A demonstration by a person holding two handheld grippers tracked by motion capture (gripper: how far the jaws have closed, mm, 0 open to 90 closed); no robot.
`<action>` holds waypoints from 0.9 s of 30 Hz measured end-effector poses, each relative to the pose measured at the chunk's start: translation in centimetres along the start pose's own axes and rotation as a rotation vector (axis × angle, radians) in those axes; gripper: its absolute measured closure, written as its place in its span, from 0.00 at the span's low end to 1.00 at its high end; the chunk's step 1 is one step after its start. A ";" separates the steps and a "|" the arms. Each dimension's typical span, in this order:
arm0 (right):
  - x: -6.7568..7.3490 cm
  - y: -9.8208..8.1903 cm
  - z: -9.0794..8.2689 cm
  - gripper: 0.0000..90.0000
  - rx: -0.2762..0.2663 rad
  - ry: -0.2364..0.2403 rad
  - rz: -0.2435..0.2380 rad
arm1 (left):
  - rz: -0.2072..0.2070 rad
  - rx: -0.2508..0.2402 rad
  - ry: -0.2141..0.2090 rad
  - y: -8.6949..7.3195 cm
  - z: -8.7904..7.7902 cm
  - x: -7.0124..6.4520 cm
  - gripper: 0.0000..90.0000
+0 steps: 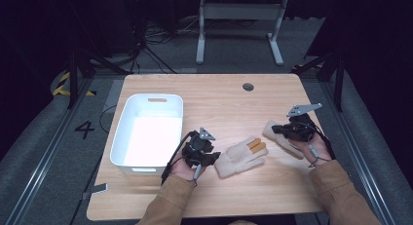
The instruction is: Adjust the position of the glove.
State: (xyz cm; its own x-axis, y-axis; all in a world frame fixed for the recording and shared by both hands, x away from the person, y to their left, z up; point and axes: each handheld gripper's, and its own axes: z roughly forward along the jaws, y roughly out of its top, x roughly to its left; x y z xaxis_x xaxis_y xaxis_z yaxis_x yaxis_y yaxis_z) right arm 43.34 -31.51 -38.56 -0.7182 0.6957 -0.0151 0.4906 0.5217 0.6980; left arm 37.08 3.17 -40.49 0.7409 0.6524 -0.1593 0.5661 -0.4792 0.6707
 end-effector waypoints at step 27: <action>3.1 1.6 6.8 0.99 0.100 0.076 -0.062 | 0.016 0.030 -0.034 0.2 -0.8 0.1 0.61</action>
State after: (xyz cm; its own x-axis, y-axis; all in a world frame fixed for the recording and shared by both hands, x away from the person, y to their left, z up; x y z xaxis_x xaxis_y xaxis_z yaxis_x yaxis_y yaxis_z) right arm 45.28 -25.17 -42.42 -0.7820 0.6232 0.0008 0.4883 0.6118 0.6223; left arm 37.04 3.58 -39.80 0.7616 0.6244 -0.1734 0.5641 -0.5072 0.6515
